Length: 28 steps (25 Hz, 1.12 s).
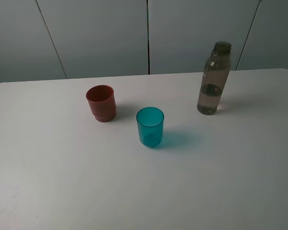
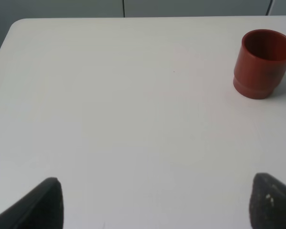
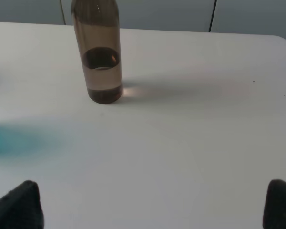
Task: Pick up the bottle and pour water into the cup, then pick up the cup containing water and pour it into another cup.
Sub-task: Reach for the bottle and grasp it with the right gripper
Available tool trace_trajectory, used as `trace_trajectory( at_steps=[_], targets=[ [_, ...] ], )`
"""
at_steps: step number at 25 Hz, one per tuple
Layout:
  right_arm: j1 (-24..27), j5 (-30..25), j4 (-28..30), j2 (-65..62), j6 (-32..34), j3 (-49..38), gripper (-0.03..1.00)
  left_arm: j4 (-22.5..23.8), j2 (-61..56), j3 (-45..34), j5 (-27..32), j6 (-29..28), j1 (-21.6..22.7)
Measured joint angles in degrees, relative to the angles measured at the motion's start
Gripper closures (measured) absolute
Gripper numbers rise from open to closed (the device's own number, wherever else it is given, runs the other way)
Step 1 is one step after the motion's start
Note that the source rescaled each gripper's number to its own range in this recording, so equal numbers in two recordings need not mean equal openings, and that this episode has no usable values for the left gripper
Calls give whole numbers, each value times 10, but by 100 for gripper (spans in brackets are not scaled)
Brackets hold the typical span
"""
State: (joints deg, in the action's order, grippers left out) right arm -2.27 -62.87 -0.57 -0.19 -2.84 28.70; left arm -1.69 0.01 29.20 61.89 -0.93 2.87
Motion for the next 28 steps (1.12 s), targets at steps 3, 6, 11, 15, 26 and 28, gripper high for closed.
trace_trajectory(
  at_steps=[3, 6, 11, 15, 26, 28],
  targets=[
    [0, 0, 1, 0, 5, 0, -3, 0, 0, 0, 0, 0, 0],
    [0, 0, 9, 0, 12, 0, -3, 0, 0, 0, 0, 0, 0],
    [0, 0, 13, 0, 17, 0, -3, 0, 0, 0, 0, 0, 0],
    [0, 0, 13, 0, 19, 0, -3, 0, 0, 0, 0, 0, 0],
    [0, 71, 6, 83, 6, 15, -3, 0, 0, 0, 0, 0, 0],
    [0, 109, -21, 120, -10, 17, -3, 0, 0, 0, 0, 0, 0]
  ],
)
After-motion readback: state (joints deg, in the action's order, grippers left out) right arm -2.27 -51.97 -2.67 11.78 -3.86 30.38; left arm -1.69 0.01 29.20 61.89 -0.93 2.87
